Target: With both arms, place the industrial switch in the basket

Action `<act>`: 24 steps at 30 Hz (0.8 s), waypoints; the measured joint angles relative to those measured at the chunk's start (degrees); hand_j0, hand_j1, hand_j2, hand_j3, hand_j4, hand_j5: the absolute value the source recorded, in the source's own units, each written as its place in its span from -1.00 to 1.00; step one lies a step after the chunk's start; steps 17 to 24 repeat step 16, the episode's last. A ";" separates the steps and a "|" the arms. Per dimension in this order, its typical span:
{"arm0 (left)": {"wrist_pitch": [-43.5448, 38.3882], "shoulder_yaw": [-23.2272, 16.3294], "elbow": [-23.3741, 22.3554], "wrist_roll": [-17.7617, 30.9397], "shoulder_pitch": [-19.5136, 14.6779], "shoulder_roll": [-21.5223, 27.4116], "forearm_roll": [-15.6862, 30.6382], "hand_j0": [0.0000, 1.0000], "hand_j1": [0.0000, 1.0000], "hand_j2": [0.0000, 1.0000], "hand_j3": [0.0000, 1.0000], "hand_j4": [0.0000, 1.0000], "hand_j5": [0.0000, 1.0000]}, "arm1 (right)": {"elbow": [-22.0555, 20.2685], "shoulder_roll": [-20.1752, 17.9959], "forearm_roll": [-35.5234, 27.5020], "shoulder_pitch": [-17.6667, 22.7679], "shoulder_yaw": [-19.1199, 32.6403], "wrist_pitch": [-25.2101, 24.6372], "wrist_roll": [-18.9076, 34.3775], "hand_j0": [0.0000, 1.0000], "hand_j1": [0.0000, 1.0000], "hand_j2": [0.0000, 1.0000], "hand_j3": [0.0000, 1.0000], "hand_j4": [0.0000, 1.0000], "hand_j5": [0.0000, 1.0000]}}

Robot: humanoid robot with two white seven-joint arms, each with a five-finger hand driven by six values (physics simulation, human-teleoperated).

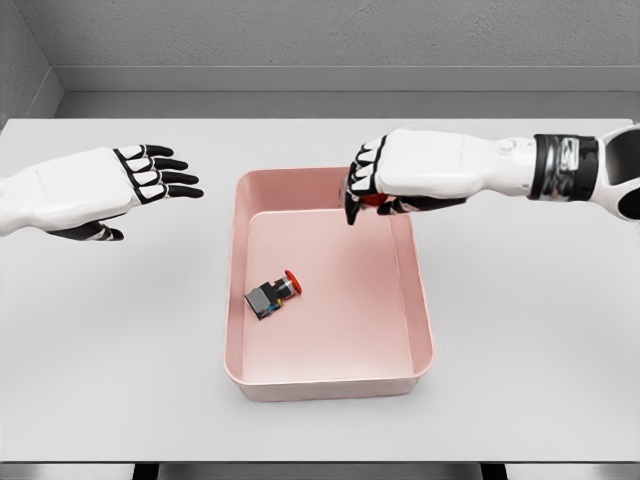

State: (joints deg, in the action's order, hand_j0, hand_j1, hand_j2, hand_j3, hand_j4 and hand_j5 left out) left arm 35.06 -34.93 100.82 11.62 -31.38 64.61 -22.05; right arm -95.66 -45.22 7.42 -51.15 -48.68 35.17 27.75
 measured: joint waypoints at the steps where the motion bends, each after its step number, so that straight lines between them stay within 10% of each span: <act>1: 0.00 0.00 0.00 0.00 0.00 0.00 -0.03 1.00 1.00 1.00 1.00 1.00 1.00 | -0.04 0.22 0.00 -0.09 -0.14 0.00 0.21 0.57 0.57 0.57 0.57 0.57 0.57; 3: 0.00 0.00 -0.01 0.00 0.00 0.01 -0.06 1.00 1.00 1.00 1.00 1.00 1.00 | -0.08 0.66 0.03 -0.97 -0.27 0.01 0.45 1.00 1.00 1.00 1.00 1.00 1.00; 11: 0.00 -0.01 -0.01 0.01 -0.09 0.32 -0.11 1.00 1.00 1.00 1.00 1.00 1.00 | 0.25 -2.10 -0.09 -0.09 1.86 0.00 0.57 1.00 1.00 1.00 1.00 1.00 1.00; 16: 0.00 0.05 -0.05 -0.04 -0.09 0.52 -0.10 1.00 1.00 1.00 1.00 1.00 1.00 | 1.14 -8.75 -0.07 10.46 10.84 0.04 0.20 1.00 1.00 1.00 1.00 1.00 1.00; 24: 0.00 0.05 -0.05 -0.04 -0.09 0.52 -0.10 1.00 1.00 1.00 1.00 1.00 1.00 | 1.14 -8.75 -0.07 10.46 10.84 0.04 0.20 1.00 1.00 1.00 1.00 1.00 1.00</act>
